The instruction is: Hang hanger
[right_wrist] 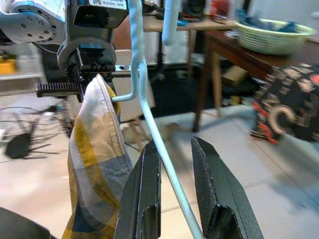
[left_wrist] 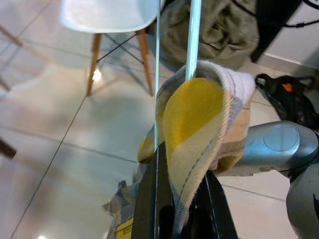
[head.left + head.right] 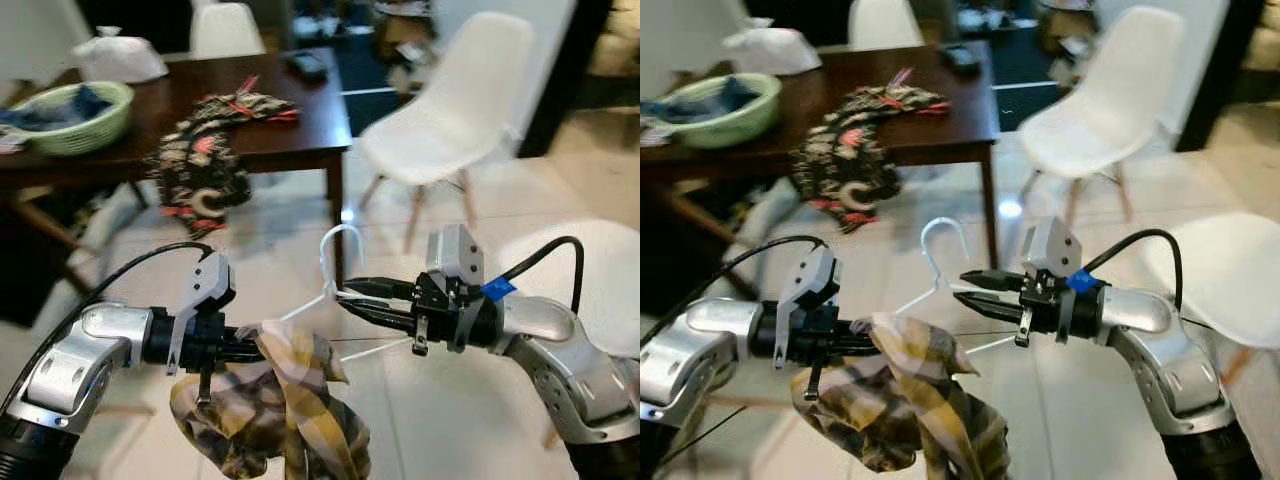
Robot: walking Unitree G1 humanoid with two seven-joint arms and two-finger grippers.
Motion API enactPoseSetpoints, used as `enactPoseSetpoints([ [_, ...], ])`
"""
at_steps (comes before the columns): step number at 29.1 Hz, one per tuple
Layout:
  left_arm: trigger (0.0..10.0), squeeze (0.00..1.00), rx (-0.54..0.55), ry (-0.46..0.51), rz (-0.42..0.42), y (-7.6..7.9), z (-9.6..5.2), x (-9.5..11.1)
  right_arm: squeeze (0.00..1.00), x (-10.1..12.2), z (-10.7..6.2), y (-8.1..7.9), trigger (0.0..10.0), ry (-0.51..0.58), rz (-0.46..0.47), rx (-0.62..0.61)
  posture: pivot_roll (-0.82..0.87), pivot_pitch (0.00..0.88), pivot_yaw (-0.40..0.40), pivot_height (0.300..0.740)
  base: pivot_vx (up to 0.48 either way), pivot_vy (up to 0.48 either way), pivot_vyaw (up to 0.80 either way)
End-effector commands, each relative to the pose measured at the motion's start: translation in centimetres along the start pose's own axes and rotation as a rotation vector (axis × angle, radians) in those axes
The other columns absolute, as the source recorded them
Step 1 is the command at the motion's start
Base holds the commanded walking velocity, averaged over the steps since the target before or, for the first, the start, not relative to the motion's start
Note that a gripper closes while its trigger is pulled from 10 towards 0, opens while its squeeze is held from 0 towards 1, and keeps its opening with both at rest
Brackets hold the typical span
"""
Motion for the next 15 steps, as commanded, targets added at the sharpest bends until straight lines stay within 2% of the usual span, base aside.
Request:
enactPoseSetpoints([
  [1,10.0,0.00,-0.081,0.123,0.096,1.3,1.6,3.4,0.00,0.1,2.4,-3.2,0.0,0.047,0.033,0.172,-0.03,0.124,0.064,0.740,0.281,0.000,0.79],
  [5,10.0,0.00,-0.078,0.123,0.102,1.2,1.5,3.5,0.00,0.2,2.4,-2.9,0.0,0.055,0.029,0.153,-0.03,0.125,0.065,0.740,0.341,0.000,0.78],
  [6,10.0,0.00,-0.077,0.122,0.104,1.1,1.4,3.5,0.00,0.3,2.5,-2.5,5.2,0.061,0.033,0.129,-0.03,0.124,0.065,0.740,0.416,0.000,0.00],
  [7,10.0,0.00,-0.075,0.122,0.105,1.0,1.4,3.6,0.00,0.4,2.6,-2.1,10.0,0.062,0.033,0.110,-0.03,0.124,0.065,0.740,0.431,0.000,0.00],
  [15,10.0,0.00,-0.059,0.125,0.109,0.7,1.2,3.9,0.00,0.3,2.8,-0.9,10.0,0.054,0.025,0.042,-0.03,0.127,0.064,0.740,0.458,0.000,0.00],
])
Point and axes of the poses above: a point about 5 cm out from each wrist's last joint towards the gripper, its own z axis pointing out of the wrist towards the gripper, its own x axis along the axis of the wrist's last joint, y = z × x, the point moved 5 cm from there along z, pointing out of the wrist towards the gripper, and after that the axes turned 2 degrees about -z, right-handed, at the moved point
